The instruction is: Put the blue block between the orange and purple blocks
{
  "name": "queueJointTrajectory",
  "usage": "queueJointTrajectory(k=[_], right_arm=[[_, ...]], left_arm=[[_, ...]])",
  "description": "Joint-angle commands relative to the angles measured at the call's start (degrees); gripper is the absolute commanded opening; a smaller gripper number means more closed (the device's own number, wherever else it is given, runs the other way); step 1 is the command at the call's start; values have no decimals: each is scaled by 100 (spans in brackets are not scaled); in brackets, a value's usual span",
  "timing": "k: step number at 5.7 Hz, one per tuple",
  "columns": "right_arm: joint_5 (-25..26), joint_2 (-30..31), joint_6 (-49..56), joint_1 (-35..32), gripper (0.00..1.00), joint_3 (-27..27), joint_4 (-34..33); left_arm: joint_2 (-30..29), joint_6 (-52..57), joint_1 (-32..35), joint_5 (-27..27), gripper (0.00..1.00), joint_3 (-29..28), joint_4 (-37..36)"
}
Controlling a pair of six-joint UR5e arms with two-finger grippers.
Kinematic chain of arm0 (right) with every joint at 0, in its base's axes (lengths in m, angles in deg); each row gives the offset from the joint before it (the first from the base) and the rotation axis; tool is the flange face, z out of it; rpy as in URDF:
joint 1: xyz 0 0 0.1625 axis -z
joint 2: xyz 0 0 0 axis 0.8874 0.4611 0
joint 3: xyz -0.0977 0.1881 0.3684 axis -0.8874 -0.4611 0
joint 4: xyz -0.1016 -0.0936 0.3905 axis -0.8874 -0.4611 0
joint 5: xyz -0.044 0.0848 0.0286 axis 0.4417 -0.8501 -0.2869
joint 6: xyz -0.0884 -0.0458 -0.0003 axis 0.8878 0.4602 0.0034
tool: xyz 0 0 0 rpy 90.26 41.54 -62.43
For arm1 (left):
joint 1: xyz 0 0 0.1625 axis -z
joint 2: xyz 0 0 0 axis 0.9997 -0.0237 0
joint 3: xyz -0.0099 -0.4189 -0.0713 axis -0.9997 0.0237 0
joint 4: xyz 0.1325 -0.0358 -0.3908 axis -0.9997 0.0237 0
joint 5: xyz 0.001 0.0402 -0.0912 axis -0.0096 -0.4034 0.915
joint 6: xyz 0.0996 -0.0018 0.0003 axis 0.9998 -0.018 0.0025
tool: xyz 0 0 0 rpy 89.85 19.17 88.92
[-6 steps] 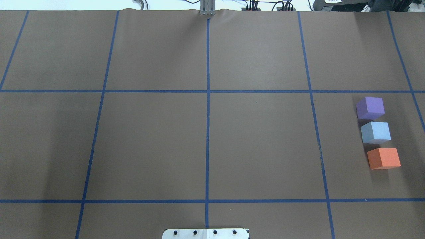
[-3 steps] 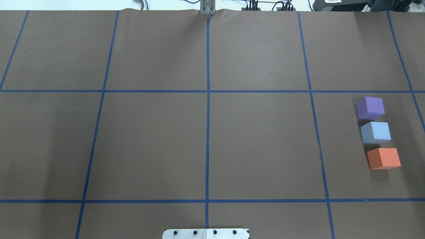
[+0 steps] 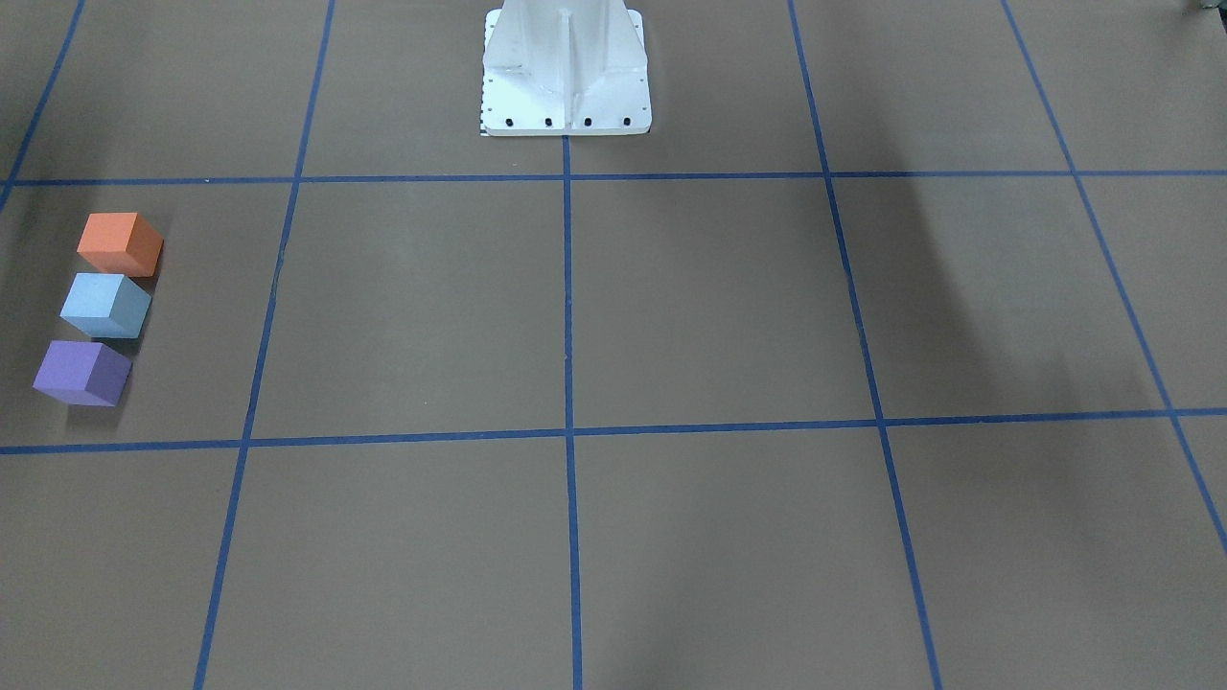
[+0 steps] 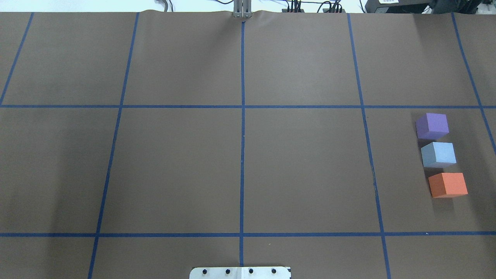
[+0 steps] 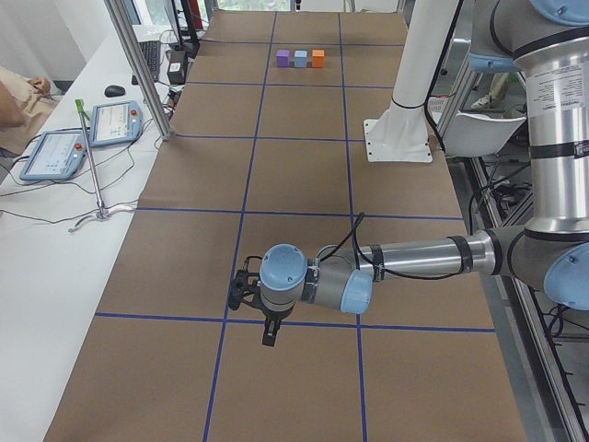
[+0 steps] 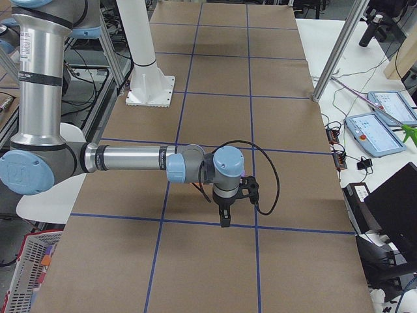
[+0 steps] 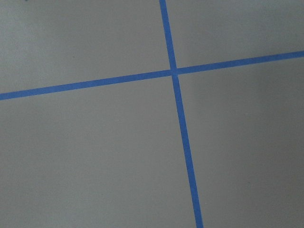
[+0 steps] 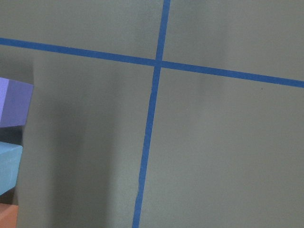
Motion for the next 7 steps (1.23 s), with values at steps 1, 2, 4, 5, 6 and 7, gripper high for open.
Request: queueJointTrajectory(k=[1, 2, 4, 5, 6, 7], right_arm=[[-1, -3, 0, 3, 100, -15, 0], [-1, -4, 0, 3, 100, -15, 9], [-10, -4, 0, 3, 100, -7, 9], [-10, -12, 0, 3, 100, -7, 9], [-10, -12, 0, 3, 100, -7, 9], [-10, -12, -9, 3, 100, -7, 9]], left_arm=[[0, 2, 3, 0, 100, -8, 3], [0, 2, 3, 0, 100, 0, 3], [0, -7, -6, 0, 100, 0, 38], [0, -7, -6, 0, 100, 1, 38], [0, 2, -6, 9, 100, 27, 47], [0, -7, -6, 9, 100, 18, 203]])
